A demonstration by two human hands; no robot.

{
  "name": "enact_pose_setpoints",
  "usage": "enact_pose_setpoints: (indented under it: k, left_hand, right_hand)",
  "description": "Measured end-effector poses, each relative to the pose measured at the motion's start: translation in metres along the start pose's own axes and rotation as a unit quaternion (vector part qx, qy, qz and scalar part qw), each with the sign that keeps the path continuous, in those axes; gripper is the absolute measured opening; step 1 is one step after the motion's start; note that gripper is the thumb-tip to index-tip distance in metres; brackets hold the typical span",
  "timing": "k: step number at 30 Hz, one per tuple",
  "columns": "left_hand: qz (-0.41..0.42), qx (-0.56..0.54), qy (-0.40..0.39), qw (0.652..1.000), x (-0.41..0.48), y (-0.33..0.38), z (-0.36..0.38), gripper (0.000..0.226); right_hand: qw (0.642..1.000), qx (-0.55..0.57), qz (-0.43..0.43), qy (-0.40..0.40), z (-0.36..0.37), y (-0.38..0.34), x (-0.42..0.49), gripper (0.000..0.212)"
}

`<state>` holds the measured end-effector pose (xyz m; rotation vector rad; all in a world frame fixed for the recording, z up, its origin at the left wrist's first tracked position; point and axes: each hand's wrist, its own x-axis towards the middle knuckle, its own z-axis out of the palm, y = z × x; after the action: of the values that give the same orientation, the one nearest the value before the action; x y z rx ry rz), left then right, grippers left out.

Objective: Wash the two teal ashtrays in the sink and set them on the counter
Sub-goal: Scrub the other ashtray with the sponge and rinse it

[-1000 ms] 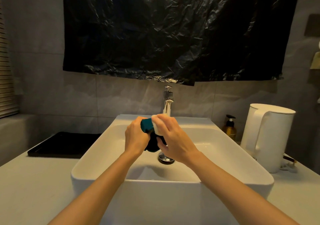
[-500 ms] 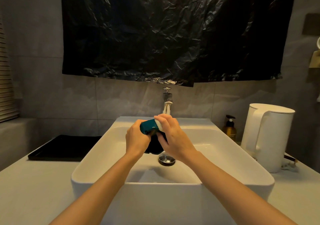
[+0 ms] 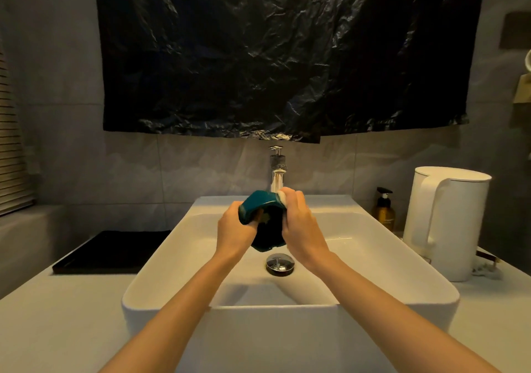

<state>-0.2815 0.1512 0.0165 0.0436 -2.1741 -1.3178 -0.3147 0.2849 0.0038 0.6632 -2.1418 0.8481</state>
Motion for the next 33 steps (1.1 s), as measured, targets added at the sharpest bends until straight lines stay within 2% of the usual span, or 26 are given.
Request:
enact_pose_setpoints:
  k: [3,5,8,12,14,16,19,25,28,30,33]
  left_hand:
    - [0.051,0.094,-0.046,0.993,-0.002,-0.002,0.004,0.038]
    - [0.067,0.117,-0.062,0.989,-0.006,-0.002,0.007,0.042]
    - [0.071,0.098,-0.022,0.992,-0.009,-0.002,0.007,0.041]
    - [0.068,0.117,0.017,0.991,-0.007,-0.007,-0.002,0.026]
    - [0.06,0.113,0.03,0.991,-0.006,-0.008,-0.006,0.023]
    - [0.04,0.09,0.042,0.994,-0.004,-0.008,-0.008,0.03]
    - [0.008,0.039,0.045,0.998,-0.001,-0.01,-0.011,0.037]
    - [0.031,0.021,0.011,0.999,-0.001,-0.011,-0.008,0.038]
    - [0.013,-0.014,0.014,1.0,0.001,-0.011,-0.008,0.034]
    - [-0.01,-0.059,0.001,0.998,0.0,-0.009,-0.009,0.034]
    - [-0.037,-0.126,-0.041,0.991,-0.001,-0.003,-0.011,0.031]
  right_hand:
    - [0.994,-0.092,-0.063,-0.01,-0.008,0.005,0.001,0.044]
    - [0.987,-0.119,-0.105,-0.011,-0.011,0.005,0.0,0.052]
    - [0.988,-0.101,-0.119,0.002,-0.009,0.004,-0.001,0.06]
    - [0.97,-0.073,-0.229,-0.023,-0.007,-0.009,-0.001,0.044]
    - [0.962,-0.061,-0.264,-0.041,-0.007,-0.009,-0.001,0.044]
    - [0.976,-0.016,-0.215,-0.036,-0.008,-0.003,-0.001,0.053]
    - [0.989,0.046,-0.14,-0.028,-0.009,0.004,-0.003,0.054]
    - [0.981,0.005,-0.19,-0.025,-0.006,0.0,-0.001,0.052]
    - [0.989,0.12,-0.058,-0.068,-0.009,0.005,-0.002,0.051]
    - [0.976,0.191,0.036,-0.096,-0.011,0.004,-0.002,0.046]
    - [0.951,0.259,0.118,-0.122,-0.012,0.0,0.0,0.037]
